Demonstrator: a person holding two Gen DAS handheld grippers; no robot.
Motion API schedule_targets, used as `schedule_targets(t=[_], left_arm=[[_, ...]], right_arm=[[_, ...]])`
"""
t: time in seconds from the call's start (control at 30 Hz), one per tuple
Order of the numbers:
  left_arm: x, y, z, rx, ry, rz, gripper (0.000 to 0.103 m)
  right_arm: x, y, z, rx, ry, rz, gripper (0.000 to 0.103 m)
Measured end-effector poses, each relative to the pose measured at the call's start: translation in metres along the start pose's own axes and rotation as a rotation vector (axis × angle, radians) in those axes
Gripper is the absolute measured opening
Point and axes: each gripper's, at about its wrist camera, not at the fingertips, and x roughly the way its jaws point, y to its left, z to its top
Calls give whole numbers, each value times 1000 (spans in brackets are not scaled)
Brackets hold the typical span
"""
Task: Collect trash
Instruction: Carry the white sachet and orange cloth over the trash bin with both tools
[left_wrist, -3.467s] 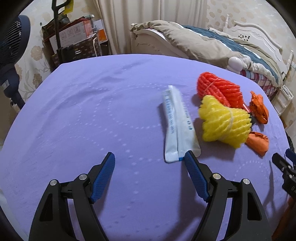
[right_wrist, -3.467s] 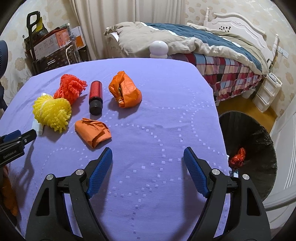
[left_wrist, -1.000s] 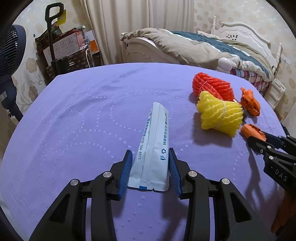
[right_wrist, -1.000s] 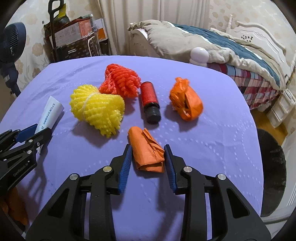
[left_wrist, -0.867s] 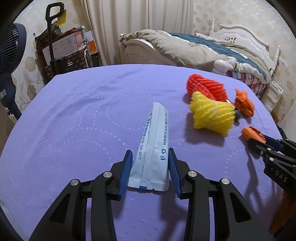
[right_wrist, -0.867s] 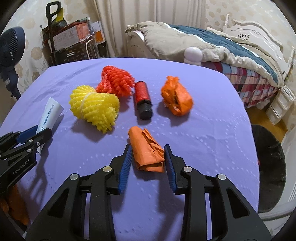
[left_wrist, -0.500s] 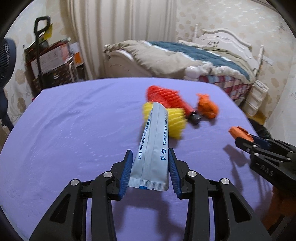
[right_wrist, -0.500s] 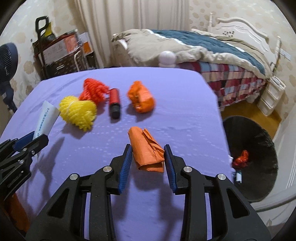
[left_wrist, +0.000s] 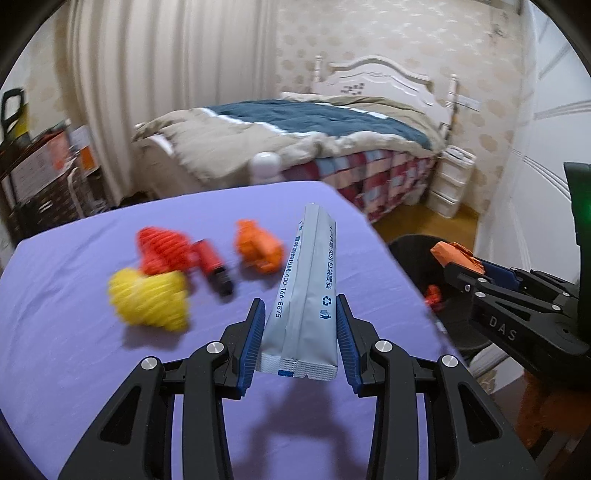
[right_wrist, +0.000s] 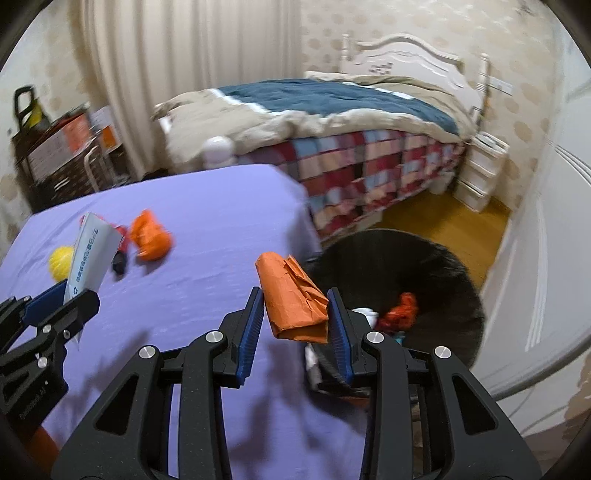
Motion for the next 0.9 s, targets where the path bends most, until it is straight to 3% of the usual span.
schedule_targets(t=[0.3,0.9], left_arm=[[42,-55,25,70,11,-69,39],[101,-124,46,172,36,-87,39]], right_arm=[[17,-67,7,98,-4,-102,34],[50,-134,16,195,2,-150,35]])
